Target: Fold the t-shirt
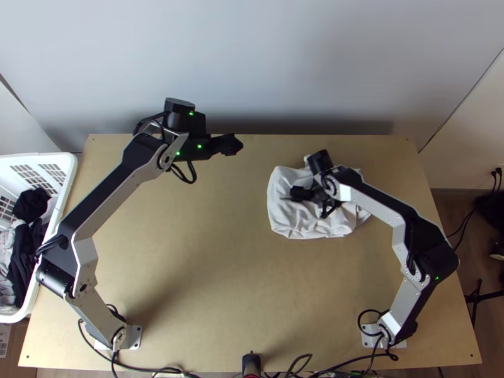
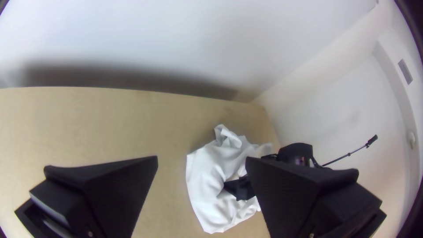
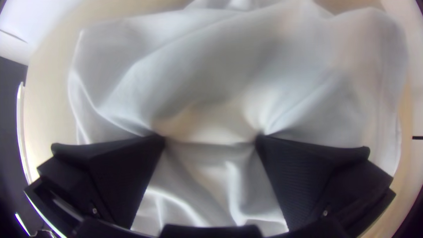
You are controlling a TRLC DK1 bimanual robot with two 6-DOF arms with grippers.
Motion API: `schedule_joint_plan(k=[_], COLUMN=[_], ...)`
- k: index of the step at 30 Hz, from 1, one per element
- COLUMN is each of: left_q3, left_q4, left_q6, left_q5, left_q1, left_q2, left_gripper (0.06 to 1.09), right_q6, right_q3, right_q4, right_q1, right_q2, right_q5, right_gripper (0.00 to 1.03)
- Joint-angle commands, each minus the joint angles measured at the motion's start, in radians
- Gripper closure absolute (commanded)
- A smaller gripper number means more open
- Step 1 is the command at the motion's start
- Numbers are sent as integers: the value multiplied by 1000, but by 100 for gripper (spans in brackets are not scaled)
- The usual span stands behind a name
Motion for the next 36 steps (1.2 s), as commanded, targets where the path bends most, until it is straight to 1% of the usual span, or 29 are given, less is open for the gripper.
schedule_joint_plan(k=[1,7,11,17,20,27,29,33,36], left_q3=[-7,-7,-7,-8,-8,-10,-10,-15,-21], left_q4=[10,15,21,22,22,22,22,22,22], left_q6=[-1,2,2,5,7,11,11,11,11], left_q5=[1,1,1,1,1,1,1,1,1], left_q1=[19,23,22,28,32,37,37,37,39], left_q2=[-14,-21,-23,-23,-24,-26,-26,-26,-32], left_gripper=[12,12,12,12,12,12,12,12,12], right_q6=[0,-37,-105,-177,-207,-260,-283,-301,-302], right_q3=[36,106,96,80,90,182,212,254,249], right_q4=[-3,5,68,158,196,222,236,236,201], right_q1=[-131,-232,-274,-349,-392,-467,-479,-493,-479], right_q2=[36,30,30,45,60,103,120,143,90], right_q5=[-5,6,84,137,149,158,160,161,161], right_gripper=[5,5,5,5,5,5,5,5,5])
